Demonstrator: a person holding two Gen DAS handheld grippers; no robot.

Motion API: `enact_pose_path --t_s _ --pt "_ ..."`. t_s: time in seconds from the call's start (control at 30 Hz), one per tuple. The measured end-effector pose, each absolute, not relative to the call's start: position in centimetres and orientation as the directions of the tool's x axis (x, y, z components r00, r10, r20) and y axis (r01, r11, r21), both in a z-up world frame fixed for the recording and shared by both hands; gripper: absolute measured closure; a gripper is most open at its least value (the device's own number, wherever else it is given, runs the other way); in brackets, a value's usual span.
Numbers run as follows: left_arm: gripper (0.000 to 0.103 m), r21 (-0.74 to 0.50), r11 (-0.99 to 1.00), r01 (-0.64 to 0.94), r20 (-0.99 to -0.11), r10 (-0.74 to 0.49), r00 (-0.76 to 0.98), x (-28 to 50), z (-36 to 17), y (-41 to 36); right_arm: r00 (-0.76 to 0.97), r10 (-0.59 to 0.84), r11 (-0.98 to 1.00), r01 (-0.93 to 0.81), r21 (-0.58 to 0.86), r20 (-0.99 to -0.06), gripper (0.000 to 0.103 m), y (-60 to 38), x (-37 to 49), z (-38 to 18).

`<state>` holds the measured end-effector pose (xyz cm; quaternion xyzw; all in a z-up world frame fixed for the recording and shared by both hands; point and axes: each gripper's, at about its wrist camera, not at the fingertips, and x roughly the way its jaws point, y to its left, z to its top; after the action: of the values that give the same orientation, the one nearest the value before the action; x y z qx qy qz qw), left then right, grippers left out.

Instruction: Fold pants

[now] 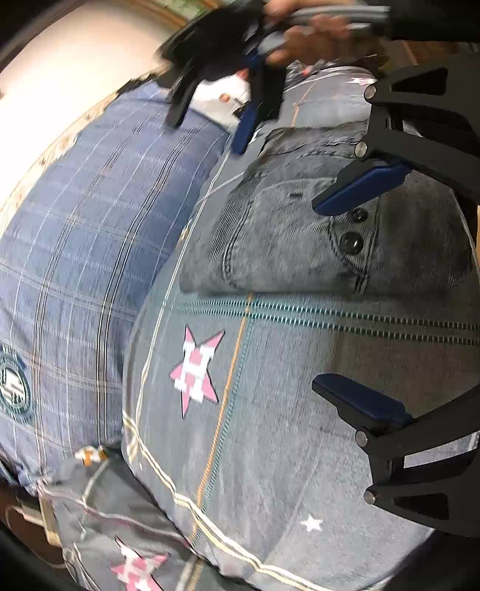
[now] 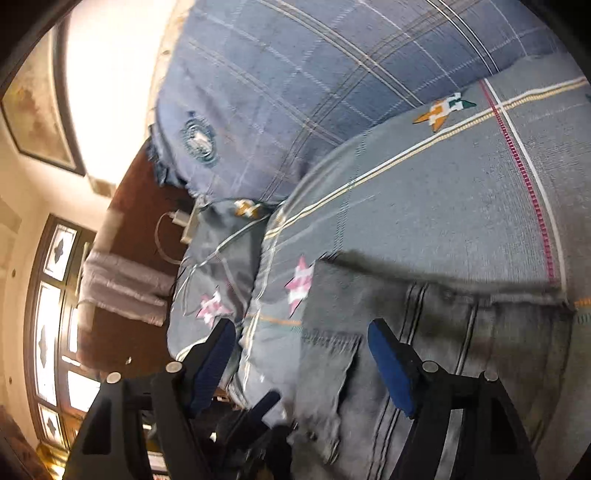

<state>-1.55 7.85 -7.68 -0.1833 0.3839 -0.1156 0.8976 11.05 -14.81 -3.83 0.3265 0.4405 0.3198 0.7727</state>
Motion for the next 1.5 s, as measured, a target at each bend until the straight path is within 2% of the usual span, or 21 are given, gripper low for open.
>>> enact_pose_path --t_s 0.23,0.67,0.9,1.0,1.13,1.23,1.5 --pt "0.015 -0.363 0.932 0.007 -0.7 -0.278 0.658 -1.2 -7.3 7.6 0.445 0.727 0.643 -0.171 0.747 -0.523 0.026 -19.2 6.2 -5.7" --pt "0.015 -0.253 0.967 0.006 -0.768 -0.205 0.607 -0.5 -6.9 5.0 0.477 0.71 0.622 -0.083 0.778 -0.517 0.026 -25.8 2.4 -10.9" --pt "0.015 -0.392 0.919 0.031 -0.759 -0.342 0.553 2.3 -7.2 5.9 0.475 0.696 0.639 -0.069 0.766 -0.538 0.026 -26.0 2.6 -11.4" --pt "0.015 -0.429 0.899 0.09 -0.769 -0.415 0.486 3.8 -8.0 4.7 0.471 0.676 0.668 -0.065 0.742 -0.567 0.02 -25.4 3.4 -11.3" --pt "0.015 -0.422 0.902 0.094 -0.786 -0.415 0.457 4.4 -9.1 3.7 0.435 0.677 0.683 -0.072 0.727 -0.594 0.018 -23.8 4.5 -11.7" --pt "0.015 -0.432 0.895 0.111 -0.776 -0.432 0.46 4.4 -9.0 3.2 0.414 0.616 0.76 -0.09 0.644 -0.67 0.018 -22.2 5.0 -11.7" --pt "0.015 -0.427 0.896 0.123 -0.783 -0.435 0.444 5.3 -9.2 2.4 0.412 0.569 0.792 -0.041 0.61 -0.711 0.018 -22.1 5.6 -11.8"
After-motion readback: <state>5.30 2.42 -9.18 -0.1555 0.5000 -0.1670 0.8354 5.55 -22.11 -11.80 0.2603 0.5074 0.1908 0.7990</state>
